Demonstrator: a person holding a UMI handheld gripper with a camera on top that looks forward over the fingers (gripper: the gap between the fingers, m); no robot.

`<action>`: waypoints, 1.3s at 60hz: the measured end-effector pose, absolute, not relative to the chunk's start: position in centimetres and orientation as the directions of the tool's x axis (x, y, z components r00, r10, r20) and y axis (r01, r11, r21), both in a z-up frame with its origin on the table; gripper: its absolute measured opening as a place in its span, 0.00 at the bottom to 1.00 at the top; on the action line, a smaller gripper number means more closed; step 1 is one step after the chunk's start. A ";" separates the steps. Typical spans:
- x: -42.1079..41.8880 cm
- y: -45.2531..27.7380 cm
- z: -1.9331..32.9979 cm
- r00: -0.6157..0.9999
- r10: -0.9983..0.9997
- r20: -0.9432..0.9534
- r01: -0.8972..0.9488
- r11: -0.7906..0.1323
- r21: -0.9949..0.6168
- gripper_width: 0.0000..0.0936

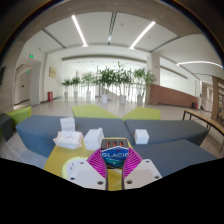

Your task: Unplug charger

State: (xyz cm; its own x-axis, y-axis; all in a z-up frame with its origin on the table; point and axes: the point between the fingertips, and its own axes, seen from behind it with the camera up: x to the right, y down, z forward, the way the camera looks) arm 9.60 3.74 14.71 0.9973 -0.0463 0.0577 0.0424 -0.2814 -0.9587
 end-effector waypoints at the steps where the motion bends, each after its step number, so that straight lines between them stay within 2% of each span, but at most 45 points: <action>1: 9.6 3.9 12.8 0.997 -0.048 0.065 0.046 -0.318 -0.947 0.18; 6: 11.1 3.3 6.1 0.992 -0.045 0.115 0.084 -0.440 -0.894 0.18; 10: 10.8 3.3 2.2 0.995 -0.036 0.097 0.066 -0.495 -0.866 0.19; 16: 11.0 2.9 -0.7 0.996 -0.026 0.081 0.053 -0.546 -0.836 0.25; 20: 11.0 3.5 -0.4 0.995 -0.024 0.096 0.070 -0.522 -0.850 0.30; 28: 11.0 3.5 -0.6 0.991 0.005 0.135 0.115 -0.546 -0.830 0.42; 30: 11.0 3.2 -0.8 0.992 0.003 0.128 0.107 -0.561 -0.821 0.50; 34: 11.2 2.8 -0.5 0.993 -0.009 0.121 0.094 -0.573 -0.814 0.80; 38: 11.2 1.5 1.0 0.995 0.000 0.099 0.081 -0.576 -0.813 0.90; 57: 10.0 -8.5 8.3 0.996 0.063 0.069 0.093 -0.574 -0.814 0.91; 70: 5.9 -13.8 10.9 0.990 0.136 0.043 0.109 -0.534 -0.838 0.90; 75: 5.3 -15.2 11.7 0.981 0.161 0.109 0.177 -0.513 -0.840 0.90; 78: 5.0 -15.7 12.1 0.984 0.158 0.075 0.147 -0.513 -0.846 0.90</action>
State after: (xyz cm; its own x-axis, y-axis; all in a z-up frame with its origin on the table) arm 4.95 -15.74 12.08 0.9845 0.1584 0.0753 0.1472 -0.5130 -0.8457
